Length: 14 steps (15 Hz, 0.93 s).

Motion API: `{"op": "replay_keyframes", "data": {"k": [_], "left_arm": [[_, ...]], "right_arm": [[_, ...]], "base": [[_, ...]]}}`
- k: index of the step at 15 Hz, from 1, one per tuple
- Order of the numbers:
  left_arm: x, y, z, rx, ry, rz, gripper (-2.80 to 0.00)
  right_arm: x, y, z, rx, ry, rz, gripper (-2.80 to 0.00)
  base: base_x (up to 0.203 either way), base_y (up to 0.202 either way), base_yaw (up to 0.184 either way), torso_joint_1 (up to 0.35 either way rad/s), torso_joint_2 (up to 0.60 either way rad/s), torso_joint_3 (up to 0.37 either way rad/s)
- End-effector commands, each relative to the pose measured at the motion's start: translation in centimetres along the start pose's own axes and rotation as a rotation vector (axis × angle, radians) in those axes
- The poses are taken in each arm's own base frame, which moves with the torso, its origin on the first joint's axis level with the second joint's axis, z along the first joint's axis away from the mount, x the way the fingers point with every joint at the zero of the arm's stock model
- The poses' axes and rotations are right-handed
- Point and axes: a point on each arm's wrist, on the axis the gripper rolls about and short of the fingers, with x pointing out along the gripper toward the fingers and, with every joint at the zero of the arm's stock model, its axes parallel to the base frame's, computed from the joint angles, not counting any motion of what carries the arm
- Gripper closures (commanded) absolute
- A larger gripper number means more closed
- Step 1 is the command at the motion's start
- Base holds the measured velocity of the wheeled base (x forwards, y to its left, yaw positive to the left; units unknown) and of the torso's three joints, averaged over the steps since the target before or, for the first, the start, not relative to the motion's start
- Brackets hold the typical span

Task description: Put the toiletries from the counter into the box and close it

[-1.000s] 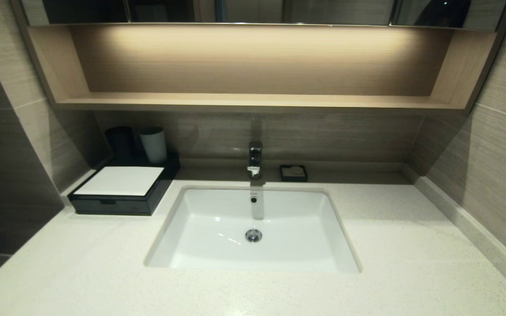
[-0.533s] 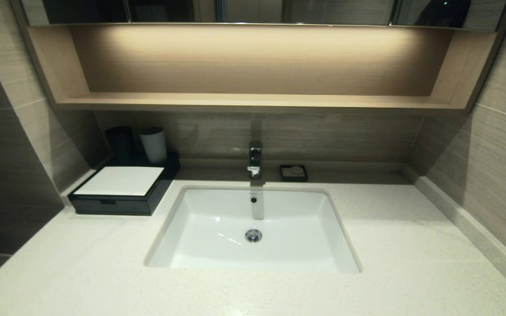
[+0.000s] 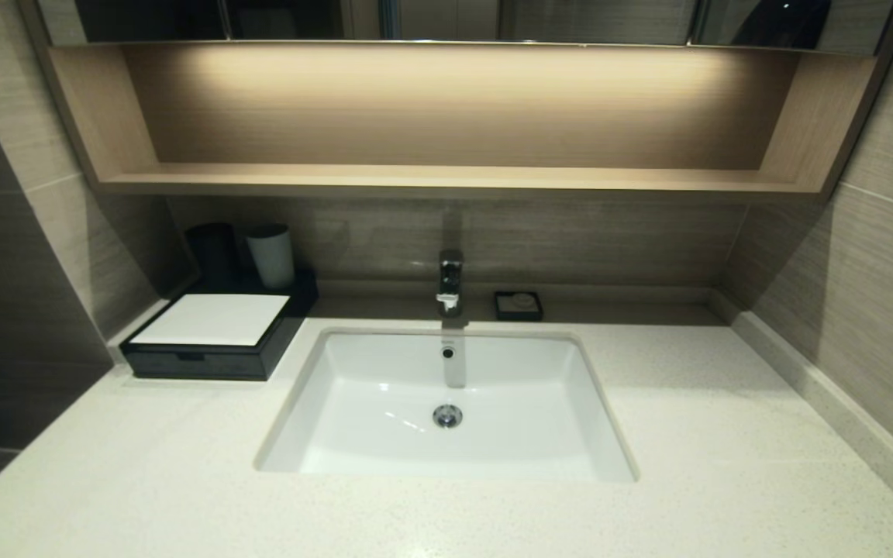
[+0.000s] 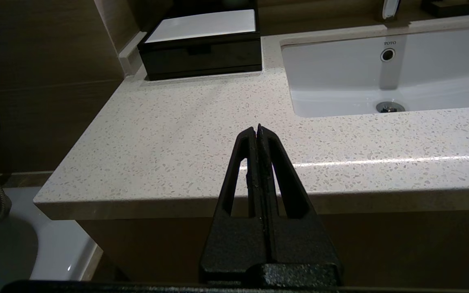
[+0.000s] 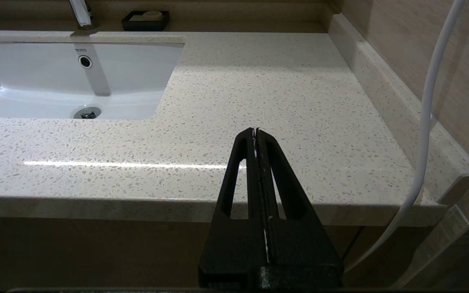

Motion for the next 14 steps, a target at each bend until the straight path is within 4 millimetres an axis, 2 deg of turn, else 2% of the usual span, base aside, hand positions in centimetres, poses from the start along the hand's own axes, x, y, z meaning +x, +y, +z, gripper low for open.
{"op": "replay_keyframes", "data": {"k": [1,14], "left_arm": [[-0.05,0.0,-0.04,0.001,-0.007,0.001,0.0],[0.12,-0.13,-0.64,-0.06,0.009,-0.019,0.0]], "right_arm": [[0.0,0.0,-0.01,0.0,0.0,0.0,0.0],[0.01,0.0,-0.04,0.0,0.001,0.0,0.0]], "base": [[0.0,0.0,0.0,0.0,0.0,0.0],[0.0,0.0,0.0,0.0,0.0,0.0]]}}
